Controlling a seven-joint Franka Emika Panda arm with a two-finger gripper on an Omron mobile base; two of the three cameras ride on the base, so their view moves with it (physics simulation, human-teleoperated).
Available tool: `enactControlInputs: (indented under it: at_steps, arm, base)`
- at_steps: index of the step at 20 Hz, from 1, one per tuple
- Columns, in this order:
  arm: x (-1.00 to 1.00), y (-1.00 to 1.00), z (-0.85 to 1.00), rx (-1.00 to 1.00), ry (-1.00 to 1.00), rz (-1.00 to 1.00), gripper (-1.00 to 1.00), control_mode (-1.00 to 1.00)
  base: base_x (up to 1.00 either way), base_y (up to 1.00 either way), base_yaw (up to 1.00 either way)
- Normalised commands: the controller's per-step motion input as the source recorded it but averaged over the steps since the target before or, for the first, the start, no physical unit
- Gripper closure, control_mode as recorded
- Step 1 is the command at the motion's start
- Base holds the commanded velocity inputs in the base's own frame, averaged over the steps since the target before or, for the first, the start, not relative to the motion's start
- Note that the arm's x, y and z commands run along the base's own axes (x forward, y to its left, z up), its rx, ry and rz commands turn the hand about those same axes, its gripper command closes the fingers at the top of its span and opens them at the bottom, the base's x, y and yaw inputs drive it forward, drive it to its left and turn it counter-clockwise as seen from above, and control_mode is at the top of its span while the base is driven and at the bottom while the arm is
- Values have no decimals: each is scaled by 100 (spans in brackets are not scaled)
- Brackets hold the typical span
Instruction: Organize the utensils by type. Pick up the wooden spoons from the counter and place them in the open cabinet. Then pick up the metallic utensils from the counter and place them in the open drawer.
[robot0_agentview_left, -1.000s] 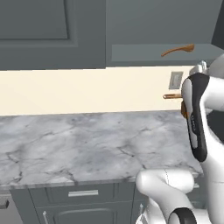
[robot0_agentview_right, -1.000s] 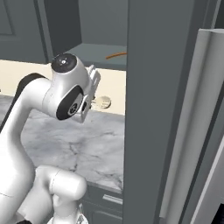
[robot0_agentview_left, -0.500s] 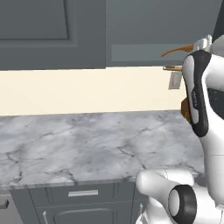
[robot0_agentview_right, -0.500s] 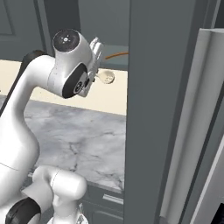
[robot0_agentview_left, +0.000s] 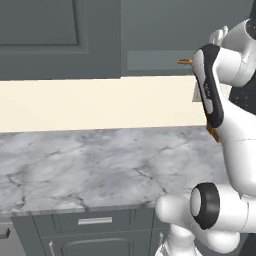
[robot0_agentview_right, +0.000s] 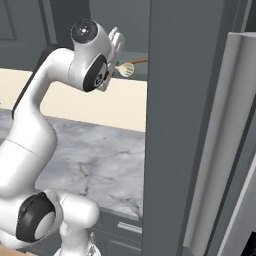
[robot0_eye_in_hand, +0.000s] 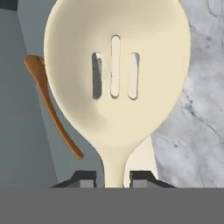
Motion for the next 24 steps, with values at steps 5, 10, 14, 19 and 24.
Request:
enactControlInputs:
  at_steps: [5, 10, 14, 19, 24]
  arm:
    - [73, 0, 24, 0, -1, 0, 100, -100]
    - [88, 0, 0, 0, 0, 0, 100, -100]
    - [90, -2, 0, 0, 0, 0, 100, -100]
    - [81, -20, 0, 0, 0, 0, 100, -100]
    - [67, -21, -1, 0, 0, 0, 100, -100]
  base:
    - [0, 0, 0]
    - [0, 0, 0]
    - [0, 0, 0]
    - [0, 0, 0]
    - [0, 0, 0]
